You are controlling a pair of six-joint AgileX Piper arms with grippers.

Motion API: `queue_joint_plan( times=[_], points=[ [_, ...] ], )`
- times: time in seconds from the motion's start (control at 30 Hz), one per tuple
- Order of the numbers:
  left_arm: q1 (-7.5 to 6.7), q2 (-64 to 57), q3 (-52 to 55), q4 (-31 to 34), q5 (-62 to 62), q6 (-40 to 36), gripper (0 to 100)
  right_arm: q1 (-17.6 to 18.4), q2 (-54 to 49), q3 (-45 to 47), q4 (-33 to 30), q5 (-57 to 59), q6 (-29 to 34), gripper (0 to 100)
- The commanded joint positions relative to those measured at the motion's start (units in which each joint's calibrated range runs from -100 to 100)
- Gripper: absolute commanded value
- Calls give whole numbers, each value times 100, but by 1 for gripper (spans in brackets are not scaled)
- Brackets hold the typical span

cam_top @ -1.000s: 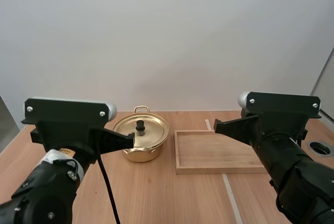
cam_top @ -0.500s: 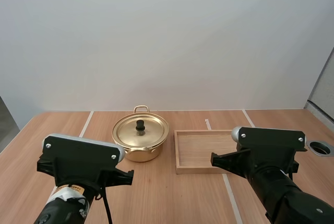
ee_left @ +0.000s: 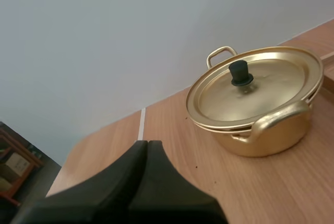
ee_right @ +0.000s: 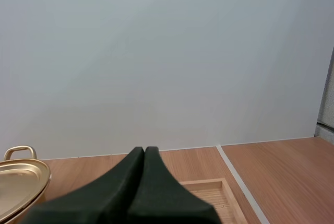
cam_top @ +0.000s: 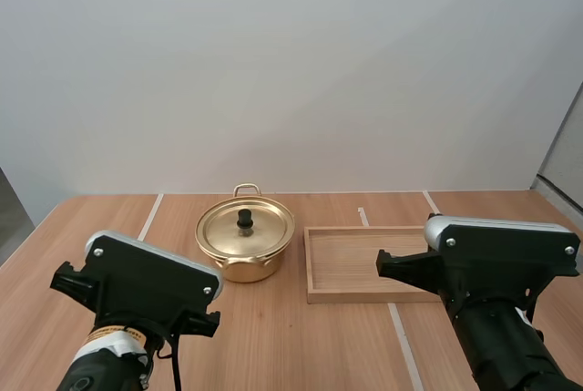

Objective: Open the pot, put the pineapple inside, and close it

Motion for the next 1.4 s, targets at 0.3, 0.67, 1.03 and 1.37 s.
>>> queue_joint_plan(
  times=[0.3, 0.67, 1.03, 1.37],
  points=[
    [10, -38, 5, 225, -43, -34, 0, -18, -84, 1, -63, 74, -27, 0],
    [10, -38, 5, 225, -43, -34, 0, -18, -84, 1, -40, 54, -27, 0],
    [10, -38, 5, 225, -43, -34, 0, -18, -84, 1, -5864, 1497, 5811, 0],
    [10, -38, 5, 225, -43, -34, 0, -18, -84, 1, -8310, 2635, 7254, 0]
  ],
)
